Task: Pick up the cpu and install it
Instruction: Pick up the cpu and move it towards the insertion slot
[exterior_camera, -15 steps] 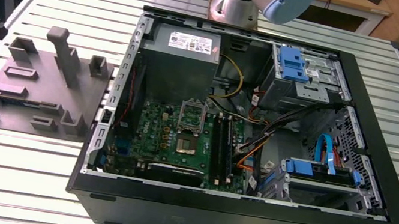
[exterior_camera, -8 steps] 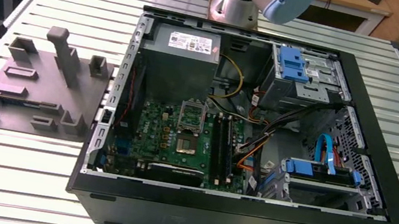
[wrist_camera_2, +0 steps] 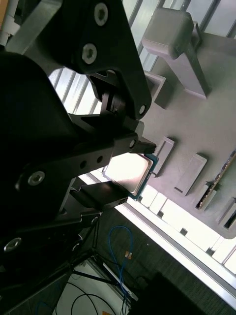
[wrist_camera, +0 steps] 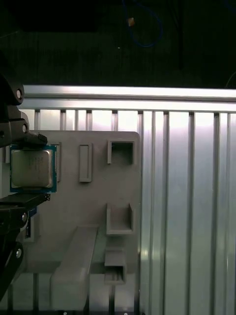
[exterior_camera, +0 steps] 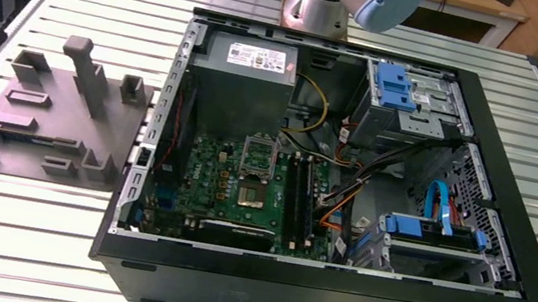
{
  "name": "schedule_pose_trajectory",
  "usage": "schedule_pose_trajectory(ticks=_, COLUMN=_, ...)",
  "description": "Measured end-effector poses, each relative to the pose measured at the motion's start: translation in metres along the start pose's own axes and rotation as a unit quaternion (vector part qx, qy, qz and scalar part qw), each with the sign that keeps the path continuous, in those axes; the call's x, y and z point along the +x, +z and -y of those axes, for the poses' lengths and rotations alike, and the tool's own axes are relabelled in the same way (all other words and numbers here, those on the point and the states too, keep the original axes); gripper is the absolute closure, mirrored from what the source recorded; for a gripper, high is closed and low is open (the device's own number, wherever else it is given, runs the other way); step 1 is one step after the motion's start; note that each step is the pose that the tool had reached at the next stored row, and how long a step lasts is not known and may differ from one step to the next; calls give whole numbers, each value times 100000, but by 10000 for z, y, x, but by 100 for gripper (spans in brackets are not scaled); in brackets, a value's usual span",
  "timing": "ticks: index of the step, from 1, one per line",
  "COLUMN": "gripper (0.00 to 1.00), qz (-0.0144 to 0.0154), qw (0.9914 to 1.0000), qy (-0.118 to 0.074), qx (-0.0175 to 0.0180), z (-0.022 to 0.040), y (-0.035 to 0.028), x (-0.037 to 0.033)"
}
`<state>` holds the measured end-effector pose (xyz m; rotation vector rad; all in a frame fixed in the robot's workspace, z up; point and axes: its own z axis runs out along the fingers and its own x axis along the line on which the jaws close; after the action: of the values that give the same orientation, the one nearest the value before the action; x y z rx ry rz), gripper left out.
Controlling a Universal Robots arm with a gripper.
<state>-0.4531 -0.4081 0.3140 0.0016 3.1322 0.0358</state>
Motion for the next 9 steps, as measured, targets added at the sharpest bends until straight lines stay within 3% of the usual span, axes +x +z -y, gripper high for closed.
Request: schedule_pose_trajectory(ticks=9, gripper=53, qz=1, qw=100000, qy=1, qx=-1, z=-2, y=-67, x=-1)
